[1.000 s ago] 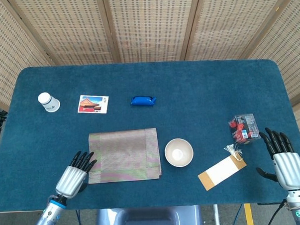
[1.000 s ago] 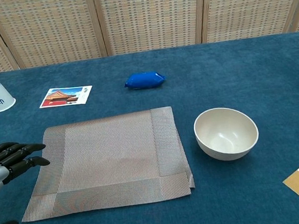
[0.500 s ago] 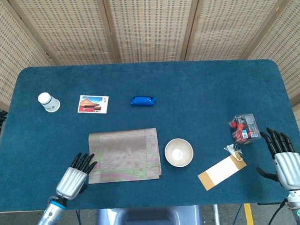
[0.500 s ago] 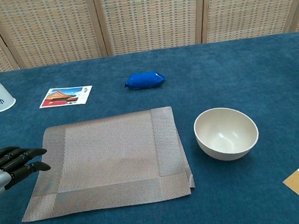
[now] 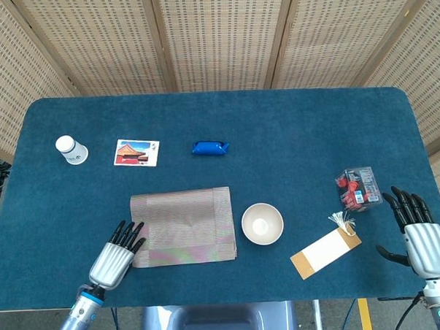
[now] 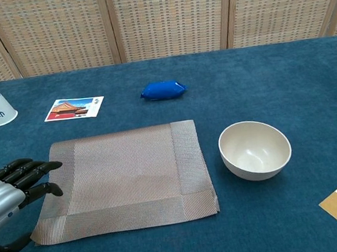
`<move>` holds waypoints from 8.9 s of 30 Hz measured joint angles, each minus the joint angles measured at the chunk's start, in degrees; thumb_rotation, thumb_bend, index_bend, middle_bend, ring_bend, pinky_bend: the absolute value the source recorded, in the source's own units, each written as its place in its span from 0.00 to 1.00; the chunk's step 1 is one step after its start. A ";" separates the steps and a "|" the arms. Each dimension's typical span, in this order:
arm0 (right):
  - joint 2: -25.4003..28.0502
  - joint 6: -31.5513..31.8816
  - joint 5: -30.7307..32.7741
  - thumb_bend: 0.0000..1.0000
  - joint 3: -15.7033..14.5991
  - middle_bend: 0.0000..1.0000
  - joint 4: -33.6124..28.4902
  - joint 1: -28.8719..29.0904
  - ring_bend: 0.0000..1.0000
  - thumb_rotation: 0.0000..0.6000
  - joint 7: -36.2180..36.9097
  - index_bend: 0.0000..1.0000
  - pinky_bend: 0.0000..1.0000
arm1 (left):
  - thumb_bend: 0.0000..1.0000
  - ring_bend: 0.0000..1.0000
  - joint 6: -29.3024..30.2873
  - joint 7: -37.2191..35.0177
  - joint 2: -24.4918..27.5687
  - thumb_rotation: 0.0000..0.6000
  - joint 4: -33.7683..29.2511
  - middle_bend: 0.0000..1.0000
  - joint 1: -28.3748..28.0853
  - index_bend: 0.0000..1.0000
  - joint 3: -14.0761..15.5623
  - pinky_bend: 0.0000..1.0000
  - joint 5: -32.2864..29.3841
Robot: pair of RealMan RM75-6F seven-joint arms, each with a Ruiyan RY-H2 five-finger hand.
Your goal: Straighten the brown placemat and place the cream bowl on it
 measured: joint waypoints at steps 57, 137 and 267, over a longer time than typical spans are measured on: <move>1.38 -0.45 -1.34 0.04 -1.17 0.00 -1.65 -0.07 0.00 1.00 2.25 0.07 0.00 | 0.69 0.00 -2.77 -1.49 1.34 1.00 -5.48 0.00 -0.94 0.62 -0.29 0.00 -5.39; -2.19 -3.73 7.74 0.04 2.97 0.00 3.53 0.83 0.00 1.00 -3.01 0.07 0.00 | 0.16 0.00 -13.67 -6.12 10.32 1.00 1.06 0.00 -26.57 0.00 -21.36 0.00 -35.86; -31.08 -16.39 13.20 0.43 10.59 0.21 8.99 20.29 0.00 1.00 -36.07 0.72 0.02 | 0.16 0.00 9.69 -26.02 22.30 1.00 -12.04 0.00 7.36 0.00 -2.91 0.00 -7.21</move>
